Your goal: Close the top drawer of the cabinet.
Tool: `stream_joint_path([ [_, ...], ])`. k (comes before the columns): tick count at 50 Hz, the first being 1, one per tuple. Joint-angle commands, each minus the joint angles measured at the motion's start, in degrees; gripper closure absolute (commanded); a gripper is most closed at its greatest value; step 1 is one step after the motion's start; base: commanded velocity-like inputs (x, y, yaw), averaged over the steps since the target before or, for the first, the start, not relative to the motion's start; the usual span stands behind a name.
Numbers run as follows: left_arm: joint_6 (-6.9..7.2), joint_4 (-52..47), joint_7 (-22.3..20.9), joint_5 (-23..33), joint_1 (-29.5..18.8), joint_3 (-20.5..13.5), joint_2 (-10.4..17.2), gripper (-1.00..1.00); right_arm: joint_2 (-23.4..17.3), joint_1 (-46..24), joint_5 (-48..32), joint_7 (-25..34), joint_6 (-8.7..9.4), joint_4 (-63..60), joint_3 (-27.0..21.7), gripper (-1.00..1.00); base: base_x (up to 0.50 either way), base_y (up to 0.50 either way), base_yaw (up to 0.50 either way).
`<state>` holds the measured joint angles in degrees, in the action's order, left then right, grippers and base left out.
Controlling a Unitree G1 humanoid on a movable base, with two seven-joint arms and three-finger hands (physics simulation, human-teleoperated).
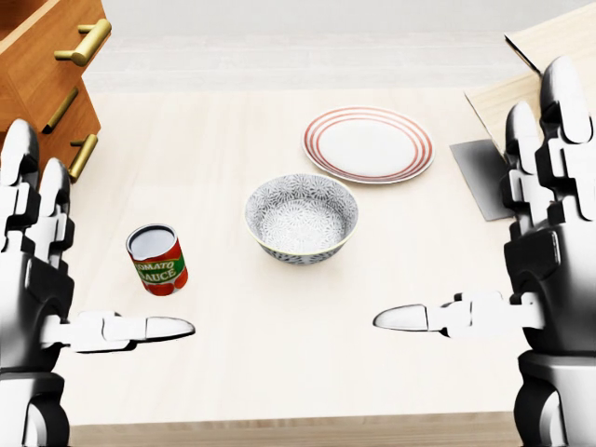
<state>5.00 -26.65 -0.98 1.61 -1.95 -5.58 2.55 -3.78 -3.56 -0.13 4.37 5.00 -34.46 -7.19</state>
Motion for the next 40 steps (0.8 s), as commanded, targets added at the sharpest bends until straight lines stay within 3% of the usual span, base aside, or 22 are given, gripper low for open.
stream_joint_path([
  [1, 0.00, -6.2, -0.4, 0.7, -2.2, -1.1, 1.1, -1.00, -1.0, -2.3, 0.6, -0.3, 0.00, -3.8, -3.4, -1.00, 0.00, 0.00, 0.00],
  [12, 0.00, -12.2, -0.8, 1.5, -4.7, -1.4, 1.6, -1.00, -1.3, -1.6, 0.1, -0.6, 0.00, -3.4, -3.6, -1.00, 0.00, 0.00, 0.00],
  [40, 0.00, -14.5, 0.1, 1.4, -6.6, -0.8, 1.7, -1.00, -2.7, -4.1, 1.9, -1.2, 0.00, -6.2, -6.0, -1.00, 0.00, 0.00, 0.00],
])
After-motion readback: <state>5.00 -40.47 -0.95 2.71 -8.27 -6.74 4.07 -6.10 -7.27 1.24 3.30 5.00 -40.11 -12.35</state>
